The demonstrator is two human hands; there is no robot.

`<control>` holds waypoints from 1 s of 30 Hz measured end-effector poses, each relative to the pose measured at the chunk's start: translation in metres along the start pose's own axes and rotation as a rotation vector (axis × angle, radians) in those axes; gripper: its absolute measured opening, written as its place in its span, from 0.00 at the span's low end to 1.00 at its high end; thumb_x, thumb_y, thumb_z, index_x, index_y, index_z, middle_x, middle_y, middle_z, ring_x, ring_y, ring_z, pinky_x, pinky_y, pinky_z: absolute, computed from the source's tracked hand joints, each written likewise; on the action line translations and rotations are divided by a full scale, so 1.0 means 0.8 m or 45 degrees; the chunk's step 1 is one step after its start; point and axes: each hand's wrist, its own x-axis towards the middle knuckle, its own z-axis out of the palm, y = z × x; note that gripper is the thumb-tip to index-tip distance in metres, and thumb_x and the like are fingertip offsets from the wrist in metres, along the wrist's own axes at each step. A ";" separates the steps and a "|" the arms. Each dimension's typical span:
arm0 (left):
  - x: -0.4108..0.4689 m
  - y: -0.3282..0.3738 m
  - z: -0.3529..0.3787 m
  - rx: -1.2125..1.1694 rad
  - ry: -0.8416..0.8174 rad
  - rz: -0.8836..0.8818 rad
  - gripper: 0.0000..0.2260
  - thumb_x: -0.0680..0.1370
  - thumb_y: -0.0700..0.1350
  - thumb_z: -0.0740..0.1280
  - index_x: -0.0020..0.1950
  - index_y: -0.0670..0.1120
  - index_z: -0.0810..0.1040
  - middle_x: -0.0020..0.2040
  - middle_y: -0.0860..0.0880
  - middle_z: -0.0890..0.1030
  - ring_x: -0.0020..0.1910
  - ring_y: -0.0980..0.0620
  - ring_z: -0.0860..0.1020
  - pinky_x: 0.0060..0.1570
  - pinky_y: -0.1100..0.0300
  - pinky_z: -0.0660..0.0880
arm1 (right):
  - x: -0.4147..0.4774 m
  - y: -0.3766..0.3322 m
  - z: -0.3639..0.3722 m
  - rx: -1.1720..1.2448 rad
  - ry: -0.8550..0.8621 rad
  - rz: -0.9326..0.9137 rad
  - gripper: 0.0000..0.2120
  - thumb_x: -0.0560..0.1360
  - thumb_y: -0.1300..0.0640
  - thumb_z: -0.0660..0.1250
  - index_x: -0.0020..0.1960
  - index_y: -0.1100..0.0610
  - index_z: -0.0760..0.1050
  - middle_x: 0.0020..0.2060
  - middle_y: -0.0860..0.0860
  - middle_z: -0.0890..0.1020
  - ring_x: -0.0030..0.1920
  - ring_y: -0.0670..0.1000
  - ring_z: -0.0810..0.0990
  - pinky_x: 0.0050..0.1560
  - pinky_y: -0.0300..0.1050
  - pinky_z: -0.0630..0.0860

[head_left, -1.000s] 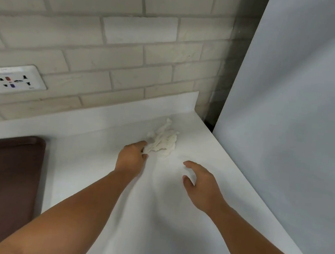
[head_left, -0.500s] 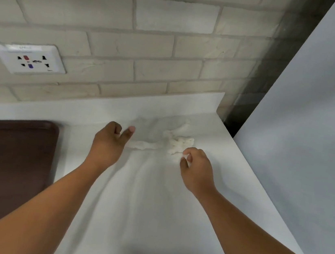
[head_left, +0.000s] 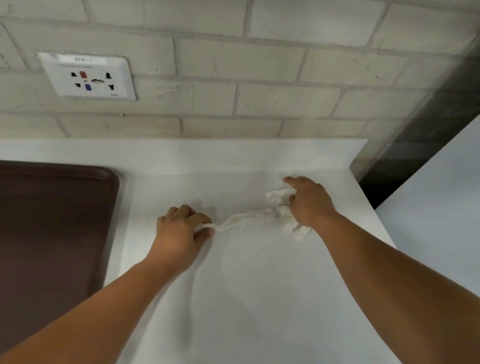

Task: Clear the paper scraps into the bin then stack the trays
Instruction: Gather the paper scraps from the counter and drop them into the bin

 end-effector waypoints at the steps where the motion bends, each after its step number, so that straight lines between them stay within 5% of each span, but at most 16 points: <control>1: -0.001 -0.001 -0.002 -0.007 0.002 -0.007 0.08 0.79 0.49 0.68 0.56 0.52 0.82 0.51 0.51 0.78 0.52 0.46 0.75 0.50 0.54 0.65 | 0.003 -0.002 0.000 -0.023 -0.045 0.012 0.29 0.77 0.61 0.61 0.74 0.39 0.63 0.74 0.46 0.66 0.69 0.55 0.69 0.66 0.51 0.71; 5: 0.001 -0.001 -0.024 -0.318 -0.021 -0.116 0.12 0.81 0.40 0.61 0.55 0.52 0.81 0.46 0.55 0.82 0.43 0.55 0.79 0.42 0.68 0.71 | 0.003 -0.015 -0.002 -0.187 -0.001 0.033 0.13 0.76 0.57 0.65 0.57 0.47 0.80 0.56 0.49 0.82 0.53 0.54 0.80 0.53 0.47 0.77; 8: 0.004 0.000 -0.043 -0.548 -0.130 -0.252 0.17 0.80 0.36 0.57 0.53 0.53 0.81 0.46 0.56 0.82 0.45 0.59 0.79 0.40 0.76 0.69 | -0.007 -0.028 -0.012 -0.006 0.063 -0.025 0.09 0.78 0.54 0.65 0.51 0.52 0.83 0.50 0.50 0.84 0.49 0.54 0.81 0.49 0.45 0.78; 13: 0.001 0.022 -0.064 -0.744 -0.154 -0.430 0.11 0.81 0.46 0.58 0.46 0.46 0.78 0.44 0.48 0.80 0.44 0.49 0.76 0.42 0.60 0.70 | -0.047 -0.047 -0.060 0.485 0.351 -0.155 0.09 0.81 0.55 0.62 0.53 0.57 0.79 0.46 0.49 0.81 0.47 0.51 0.78 0.47 0.41 0.71; 16: -0.003 0.042 -0.075 -0.517 -0.202 -0.382 0.10 0.79 0.54 0.65 0.47 0.47 0.72 0.40 0.48 0.77 0.39 0.48 0.76 0.37 0.57 0.70 | -0.079 -0.054 -0.084 0.802 0.331 -0.100 0.09 0.82 0.57 0.58 0.50 0.58 0.75 0.40 0.49 0.76 0.41 0.51 0.75 0.45 0.45 0.78; 21: -0.038 0.086 -0.089 -1.010 -0.541 -0.387 0.06 0.80 0.39 0.66 0.45 0.41 0.70 0.50 0.37 0.80 0.44 0.36 0.84 0.45 0.41 0.82 | -0.168 -0.051 -0.107 1.246 0.357 0.007 0.12 0.81 0.52 0.62 0.41 0.57 0.71 0.35 0.51 0.74 0.34 0.51 0.77 0.43 0.50 0.82; 26: -0.083 0.141 -0.087 -1.059 -0.715 -0.268 0.09 0.80 0.30 0.60 0.43 0.42 0.68 0.49 0.39 0.85 0.45 0.39 0.85 0.53 0.46 0.81 | -0.265 -0.016 -0.105 1.197 0.379 0.107 0.10 0.76 0.57 0.71 0.52 0.60 0.74 0.42 0.52 0.78 0.38 0.50 0.79 0.46 0.55 0.82; 30: -0.130 0.199 -0.077 -0.883 -0.687 -0.124 0.07 0.79 0.38 0.64 0.44 0.47 0.72 0.41 0.49 0.81 0.37 0.52 0.78 0.48 0.53 0.77 | -0.349 0.025 -0.098 1.269 0.340 0.174 0.14 0.74 0.57 0.73 0.54 0.57 0.71 0.45 0.52 0.80 0.44 0.53 0.82 0.48 0.55 0.83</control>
